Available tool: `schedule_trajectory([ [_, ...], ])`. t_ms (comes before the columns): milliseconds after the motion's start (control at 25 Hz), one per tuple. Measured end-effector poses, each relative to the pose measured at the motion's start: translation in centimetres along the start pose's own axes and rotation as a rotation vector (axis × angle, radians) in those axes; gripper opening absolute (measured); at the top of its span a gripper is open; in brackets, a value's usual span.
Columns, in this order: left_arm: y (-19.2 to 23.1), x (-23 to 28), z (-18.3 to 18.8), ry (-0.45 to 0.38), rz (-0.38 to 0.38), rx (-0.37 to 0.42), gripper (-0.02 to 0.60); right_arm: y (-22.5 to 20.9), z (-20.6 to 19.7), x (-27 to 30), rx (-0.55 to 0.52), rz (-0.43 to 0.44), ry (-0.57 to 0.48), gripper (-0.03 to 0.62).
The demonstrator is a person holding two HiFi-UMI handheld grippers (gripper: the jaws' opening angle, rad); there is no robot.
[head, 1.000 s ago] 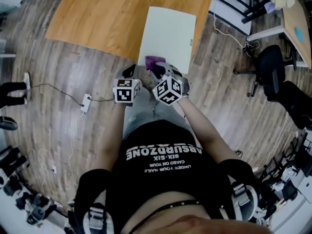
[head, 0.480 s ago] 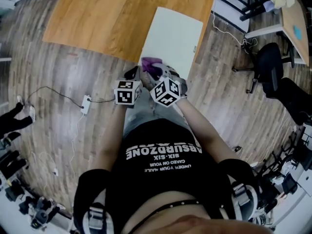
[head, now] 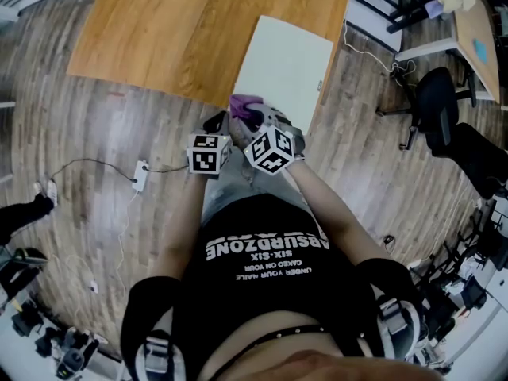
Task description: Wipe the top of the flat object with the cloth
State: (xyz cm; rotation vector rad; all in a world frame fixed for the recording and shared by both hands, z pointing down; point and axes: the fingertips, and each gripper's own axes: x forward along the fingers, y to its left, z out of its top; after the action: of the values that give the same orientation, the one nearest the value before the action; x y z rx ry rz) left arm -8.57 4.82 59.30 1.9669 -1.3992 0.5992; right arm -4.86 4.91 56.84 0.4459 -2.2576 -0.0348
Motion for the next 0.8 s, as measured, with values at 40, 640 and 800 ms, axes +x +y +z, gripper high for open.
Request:
schedule_trajectory([
  [40, 0.1, 0.0, 0.0, 0.0, -0.003, 0.0, 0.015, 0.0, 0.0, 0.0, 0.0, -0.001, 0.002, 0.1],
  [640, 0.0, 0.8, 0.7, 0.007, -0.051, 0.03, 0.015, -1.4, 0.4, 0.8, 0.004, -0.022, 0.017, 0.101],
  [800, 0.0, 0.9, 0.9, 0.009, -0.054, 0.034, 0.015, -1.9, 0.6, 0.9, 0.005, -0.029, 0.016, 0.101],
])
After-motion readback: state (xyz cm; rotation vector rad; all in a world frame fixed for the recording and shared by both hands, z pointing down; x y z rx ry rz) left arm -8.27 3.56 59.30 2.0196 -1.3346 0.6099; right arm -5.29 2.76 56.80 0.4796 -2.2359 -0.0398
